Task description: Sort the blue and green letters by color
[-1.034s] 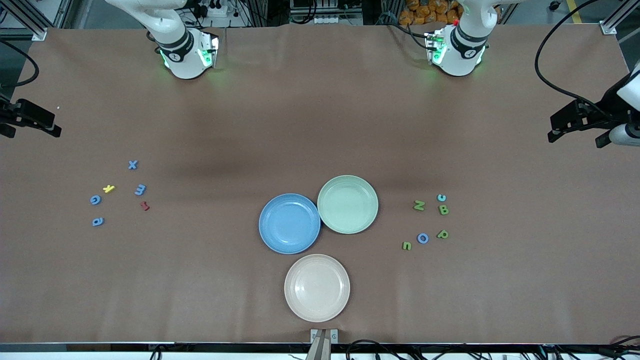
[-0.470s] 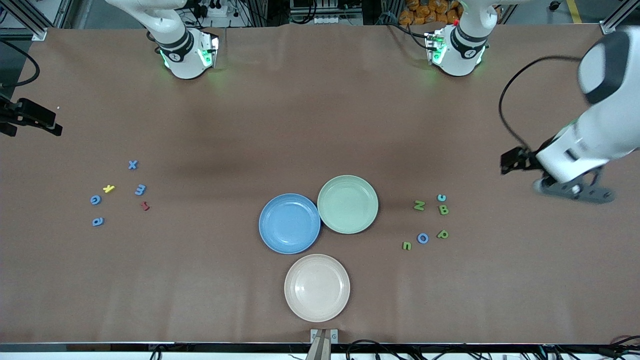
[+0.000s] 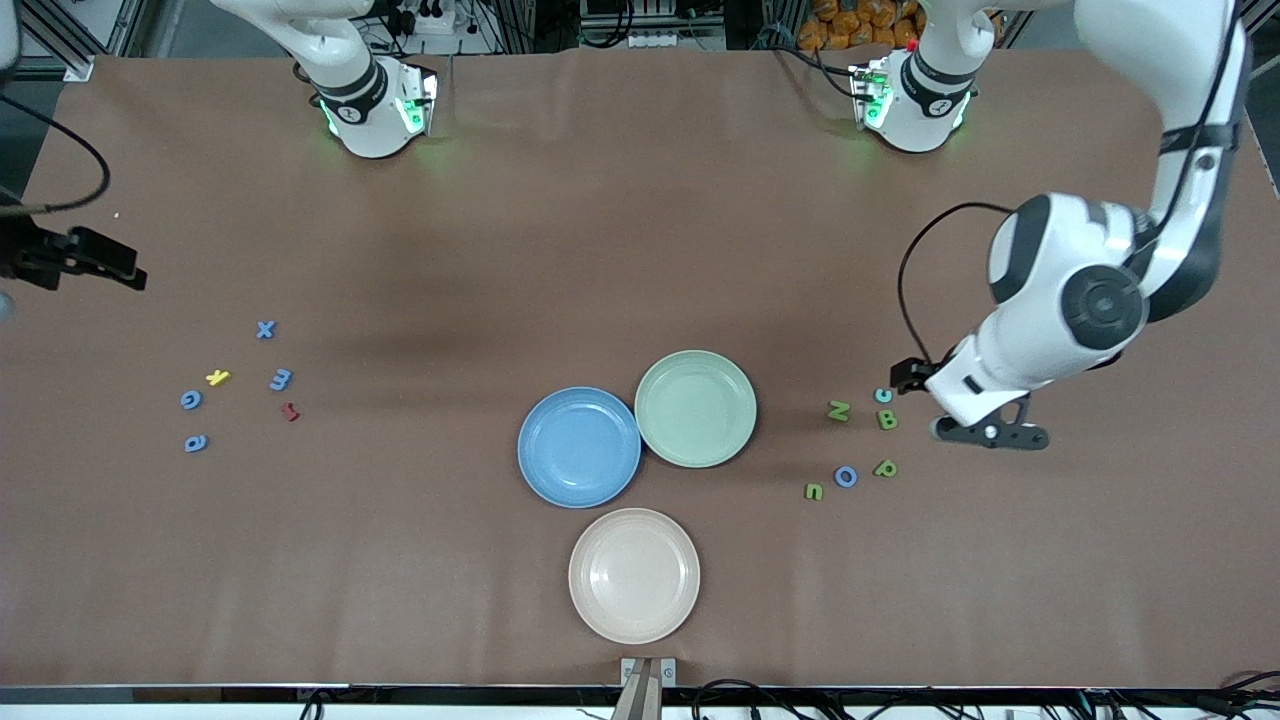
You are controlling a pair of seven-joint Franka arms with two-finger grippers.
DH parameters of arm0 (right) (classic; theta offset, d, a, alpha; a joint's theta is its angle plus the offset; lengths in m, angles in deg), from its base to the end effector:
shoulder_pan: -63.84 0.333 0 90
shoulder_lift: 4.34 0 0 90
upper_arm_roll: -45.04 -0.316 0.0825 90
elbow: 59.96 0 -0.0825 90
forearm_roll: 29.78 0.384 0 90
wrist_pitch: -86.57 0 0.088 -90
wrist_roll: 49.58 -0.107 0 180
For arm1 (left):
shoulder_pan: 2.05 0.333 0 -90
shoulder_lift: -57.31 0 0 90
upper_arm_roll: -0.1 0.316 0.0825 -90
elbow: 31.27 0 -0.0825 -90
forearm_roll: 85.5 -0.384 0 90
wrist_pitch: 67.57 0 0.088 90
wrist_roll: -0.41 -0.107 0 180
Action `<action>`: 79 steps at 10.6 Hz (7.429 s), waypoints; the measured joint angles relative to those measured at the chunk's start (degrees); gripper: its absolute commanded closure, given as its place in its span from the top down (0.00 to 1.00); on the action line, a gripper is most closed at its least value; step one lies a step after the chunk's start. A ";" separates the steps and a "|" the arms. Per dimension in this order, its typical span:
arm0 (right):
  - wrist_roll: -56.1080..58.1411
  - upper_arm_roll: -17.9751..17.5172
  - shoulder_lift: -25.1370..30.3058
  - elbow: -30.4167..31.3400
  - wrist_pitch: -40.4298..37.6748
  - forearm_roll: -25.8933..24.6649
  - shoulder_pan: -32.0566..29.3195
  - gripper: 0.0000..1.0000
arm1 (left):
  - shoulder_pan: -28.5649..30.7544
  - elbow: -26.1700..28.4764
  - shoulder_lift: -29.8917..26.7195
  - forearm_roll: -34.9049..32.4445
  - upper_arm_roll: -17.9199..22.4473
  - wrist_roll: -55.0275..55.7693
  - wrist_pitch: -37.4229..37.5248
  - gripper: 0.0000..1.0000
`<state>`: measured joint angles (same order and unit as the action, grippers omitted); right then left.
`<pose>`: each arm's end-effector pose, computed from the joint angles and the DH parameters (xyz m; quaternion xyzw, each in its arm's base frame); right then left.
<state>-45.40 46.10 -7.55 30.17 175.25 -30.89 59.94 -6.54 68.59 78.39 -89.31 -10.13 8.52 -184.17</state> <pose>0.5650 -0.0509 0.5901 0.9991 -0.0066 -0.0413 0.0069 0.6241 -0.1504 0.3614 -0.9970 0.0688 0.0345 0.0040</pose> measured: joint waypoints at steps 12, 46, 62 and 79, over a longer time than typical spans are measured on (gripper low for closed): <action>5.10 0.13 -17.00 3.60 18.58 -1.05 -5.81 1.00 | 0.53 -0.14 14.71 -1.87 0.76 12.05 -10.71 0.64; 35.81 -0.11 -40.53 3.22 44.57 4.95 -14.73 1.00 | -23.05 -14.98 23.71 1.54 -0.04 22.60 -16.44 1.00; 26.98 -2.44 -37.98 -8.05 27.92 5.50 -4.32 0.00 | -7.41 7.89 13.47 -5.49 0.88 0.88 -22.66 0.91; -31.10 -14.53 -41.14 -4.63 50.67 16.47 17.54 1.00 | -13.41 -1.23 14.12 2.02 -8.42 16.70 -27.15 0.91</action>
<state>-76.50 31.58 -48.69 25.54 225.92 -14.42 77.48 -19.95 67.36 92.52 -87.29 -18.55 25.21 -211.32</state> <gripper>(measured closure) 0.352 0.652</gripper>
